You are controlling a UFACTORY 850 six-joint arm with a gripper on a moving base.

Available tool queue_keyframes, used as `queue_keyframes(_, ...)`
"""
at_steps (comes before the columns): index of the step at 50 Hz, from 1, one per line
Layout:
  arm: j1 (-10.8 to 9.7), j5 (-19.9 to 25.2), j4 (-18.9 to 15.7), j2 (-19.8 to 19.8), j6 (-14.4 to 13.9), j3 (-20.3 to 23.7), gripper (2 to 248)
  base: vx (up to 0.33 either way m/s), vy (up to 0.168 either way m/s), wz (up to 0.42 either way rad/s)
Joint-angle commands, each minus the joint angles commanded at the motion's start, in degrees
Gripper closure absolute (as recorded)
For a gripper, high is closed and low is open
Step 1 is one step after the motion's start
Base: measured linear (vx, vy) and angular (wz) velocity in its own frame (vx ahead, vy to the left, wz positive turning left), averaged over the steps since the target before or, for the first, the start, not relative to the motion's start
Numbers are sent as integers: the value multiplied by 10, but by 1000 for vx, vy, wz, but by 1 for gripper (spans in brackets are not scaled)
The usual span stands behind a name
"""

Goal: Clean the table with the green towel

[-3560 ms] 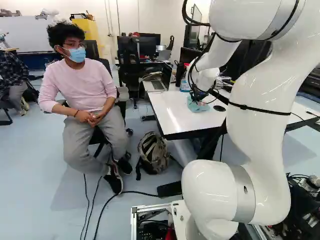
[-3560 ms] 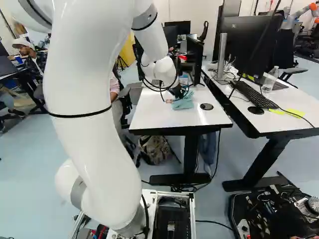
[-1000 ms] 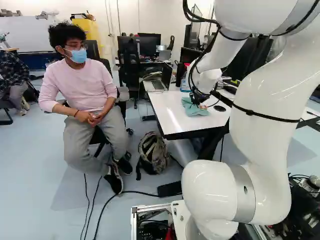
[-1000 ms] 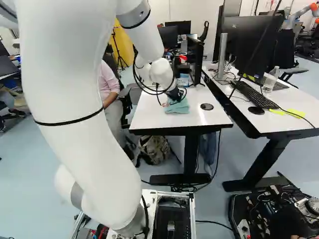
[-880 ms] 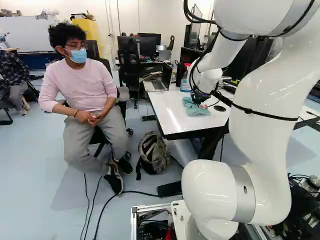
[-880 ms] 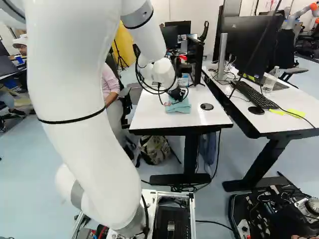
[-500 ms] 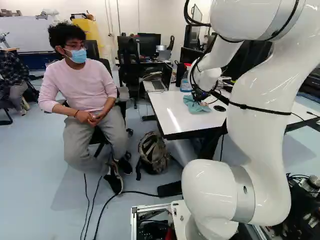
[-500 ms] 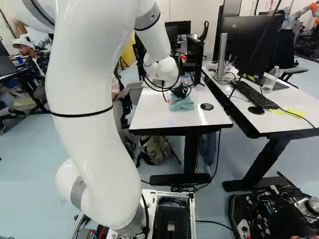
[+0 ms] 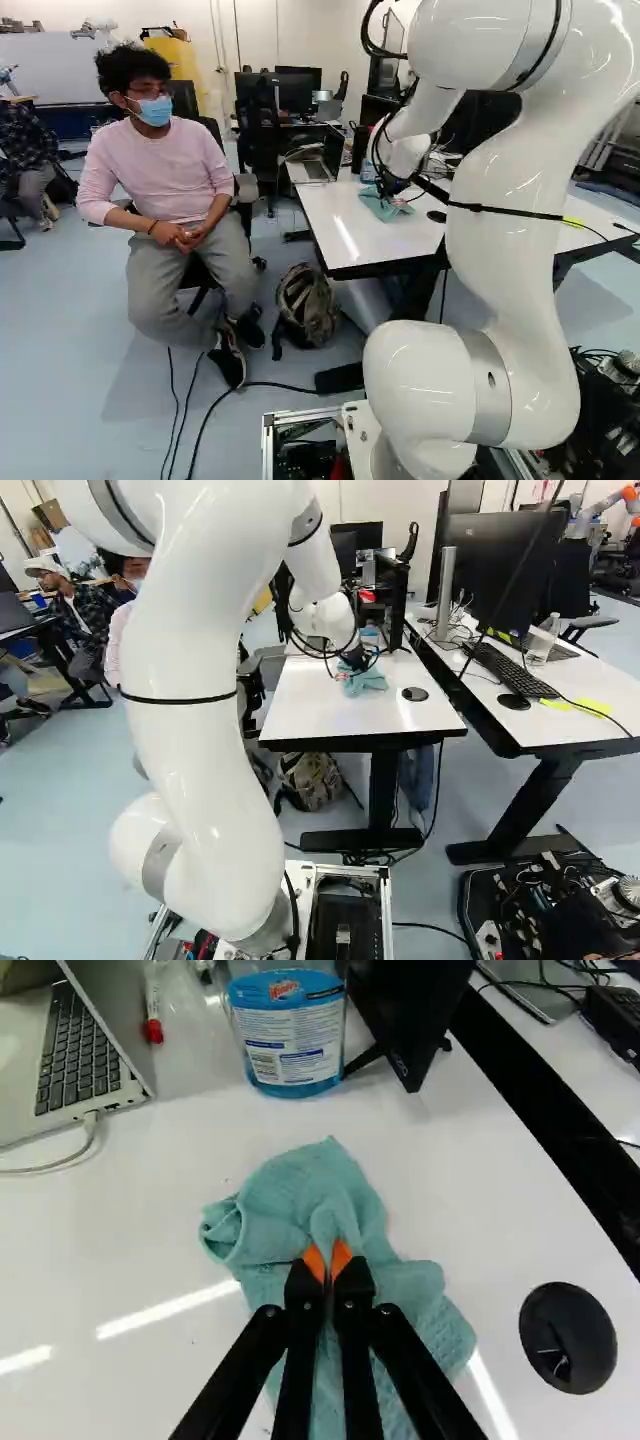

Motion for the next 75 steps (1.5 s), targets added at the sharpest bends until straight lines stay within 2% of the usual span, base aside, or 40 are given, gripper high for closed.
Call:
queue_keyframes(14, 23, 0, 0, -2, 0, -3, 222, 0, 0, 0)
queue_keyframes(53, 86, 0, 0, 21, 0, 27, 222, 0, 0, 0)
queue_keyframes(75, 94, 0, 0, 73, 0, 90, 222, 0, 0, 0)
